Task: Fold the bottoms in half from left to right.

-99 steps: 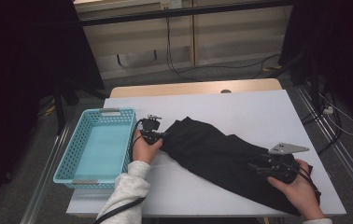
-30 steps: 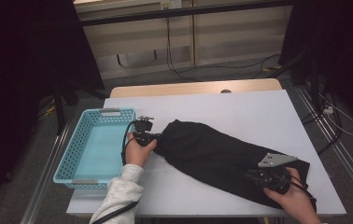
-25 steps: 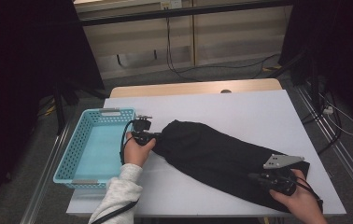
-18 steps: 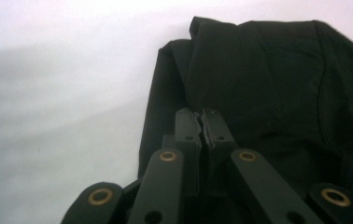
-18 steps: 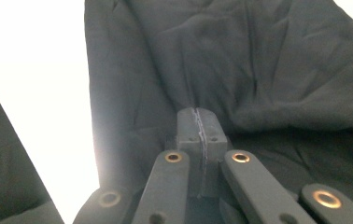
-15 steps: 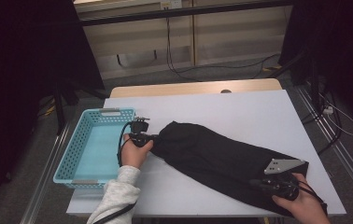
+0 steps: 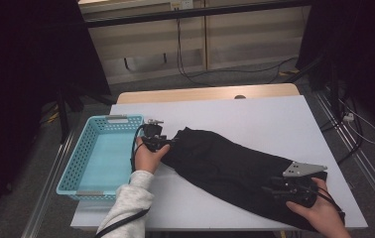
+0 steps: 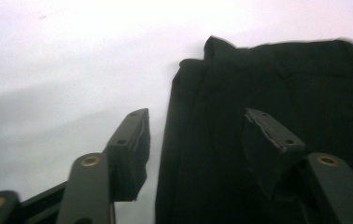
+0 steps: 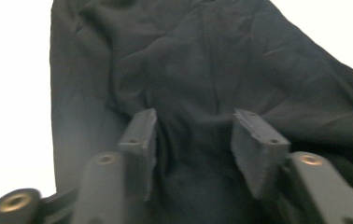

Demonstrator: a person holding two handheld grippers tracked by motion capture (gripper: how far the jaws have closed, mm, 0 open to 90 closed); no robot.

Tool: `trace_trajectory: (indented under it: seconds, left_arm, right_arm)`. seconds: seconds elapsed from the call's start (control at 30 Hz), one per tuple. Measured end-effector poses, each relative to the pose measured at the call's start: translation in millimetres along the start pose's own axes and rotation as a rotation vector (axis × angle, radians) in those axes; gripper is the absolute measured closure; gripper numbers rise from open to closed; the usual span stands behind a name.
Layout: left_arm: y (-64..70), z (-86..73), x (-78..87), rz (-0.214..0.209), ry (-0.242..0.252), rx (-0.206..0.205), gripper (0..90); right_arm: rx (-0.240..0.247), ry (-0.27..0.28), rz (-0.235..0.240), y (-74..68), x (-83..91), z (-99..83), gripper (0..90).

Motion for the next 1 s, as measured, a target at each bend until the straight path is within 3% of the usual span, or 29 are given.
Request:
trace_trajectory:
  seconds: [0.13,0.3,0.37,0.4,0.53,0.57,0.63,0.67,0.8,1.0]
  left_arm:
    - [6.1,5.4,-8.4,-0.041,0.041,-0.01,48.4]
    - [4.3,8.5,-19.1,-0.039,0.049,-0.036,51.0]
    - [4.4,9.1,-23.6,-0.032,0.052,-0.073,52.2]
    - [6.7,9.4,-25.6,-0.04,0.054,-0.071,53.4]
    - [10.1,5.0,-33.0,-0.042,0.026,-0.113,57.1]
    - [14.0,5.0,-35.1,-0.055,0.039,-0.093,63.1]
    - [16.5,4.2,-35.9,-0.054,0.024,-0.112,65.9]
    - [19.1,3.7,-35.9,-0.065,0.012,-0.094,65.9]
    - [26.2,3.0,-37.0,-0.082,-0.029,-0.065,83.8]
    - [28.1,4.4,-36.4,-0.071,-0.042,-0.039,85.8]
  right_arm:
    - [-0.002,0.012,-0.005,1.6,-1.9,1.9,43.8]
    - [0.003,0.011,0.0,-0.3,-4.9,2.7,41.1]
    - [0.003,0.009,0.002,-0.7,-5.4,2.5,41.0]
    - [0.004,0.009,0.003,-0.9,-5.8,2.4,40.9]
    - [0.002,0.005,0.005,-1.3,-6.9,2.0,40.0]
    - [0.003,0.004,0.005,-1.3,-7.0,1.9,39.9]
    - [0.003,0.002,0.004,-1.4,-7.1,1.7,39.7]
    - [0.003,0.002,0.004,-1.4,-7.1,1.7,39.7]
    - [0.004,-0.005,0.005,-1.4,-8.1,0.0,39.1]
    - [0.004,-0.003,0.009,-2.5,-7.9,0.6,38.7]
Point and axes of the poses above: each handheld gripper's, and its own axes: x roughly backward along the jaws, z roughly out of its top, y roughly to its right, the point moved 10 cm from there along -x, roughly forward along the jaws, and after that the axes turned 9 degrees about y, right-handed, at the moved point
